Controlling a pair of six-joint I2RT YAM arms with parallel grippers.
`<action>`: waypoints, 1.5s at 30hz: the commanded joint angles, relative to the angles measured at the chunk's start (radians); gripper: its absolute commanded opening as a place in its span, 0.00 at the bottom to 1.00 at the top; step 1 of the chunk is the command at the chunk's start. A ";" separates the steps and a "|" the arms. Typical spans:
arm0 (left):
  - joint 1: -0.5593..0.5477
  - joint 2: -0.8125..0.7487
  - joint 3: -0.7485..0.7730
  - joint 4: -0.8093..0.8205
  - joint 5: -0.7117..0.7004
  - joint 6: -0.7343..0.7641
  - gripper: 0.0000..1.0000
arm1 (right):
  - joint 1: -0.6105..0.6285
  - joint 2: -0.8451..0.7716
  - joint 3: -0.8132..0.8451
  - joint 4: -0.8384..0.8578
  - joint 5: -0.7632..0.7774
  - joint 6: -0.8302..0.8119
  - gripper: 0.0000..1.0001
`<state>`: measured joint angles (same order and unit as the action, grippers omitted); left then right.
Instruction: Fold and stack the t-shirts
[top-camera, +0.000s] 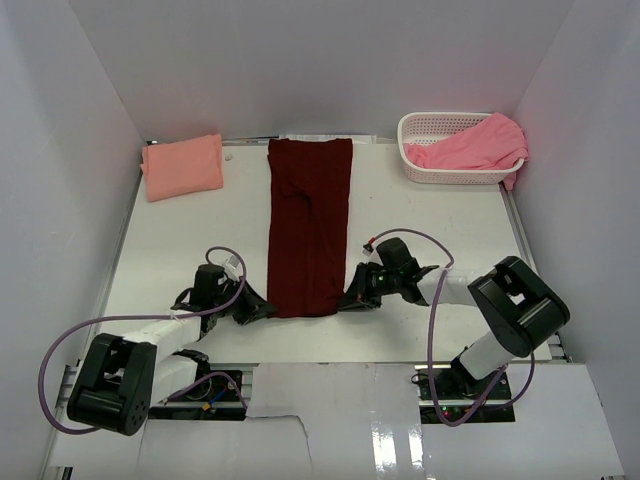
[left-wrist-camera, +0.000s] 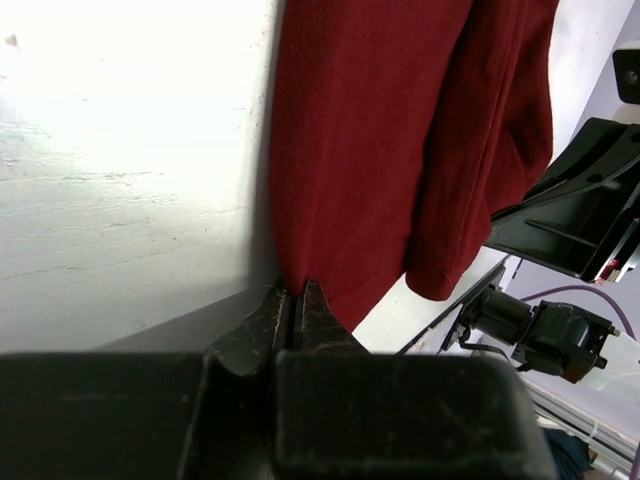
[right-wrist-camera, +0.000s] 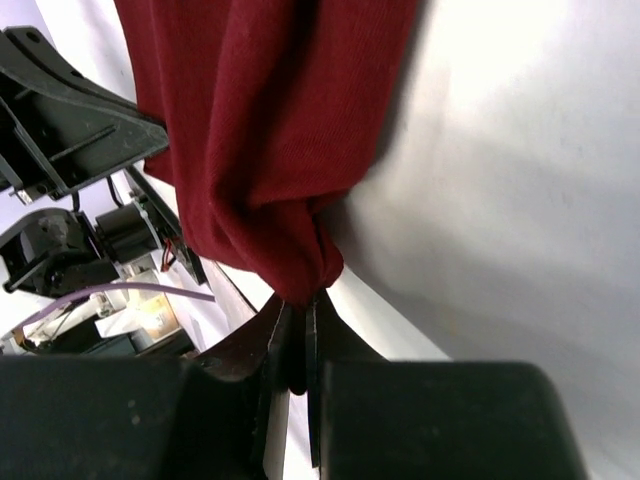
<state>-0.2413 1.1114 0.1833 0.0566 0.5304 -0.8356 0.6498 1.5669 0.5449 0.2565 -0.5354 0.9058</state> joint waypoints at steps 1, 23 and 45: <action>-0.006 0.024 -0.042 -0.101 -0.017 0.027 0.00 | -0.001 -0.054 -0.033 -0.002 -0.015 0.002 0.08; -0.167 0.012 0.002 -0.064 -0.010 -0.129 0.00 | 0.025 -0.142 -0.132 -0.011 -0.090 0.082 0.08; -0.164 -0.021 0.278 -0.327 -0.038 -0.091 0.00 | -0.055 -0.183 -0.005 -0.129 -0.146 0.013 0.08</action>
<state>-0.4034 1.0973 0.4030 -0.2356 0.5072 -0.9436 0.6155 1.3724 0.4870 0.1520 -0.6464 0.9520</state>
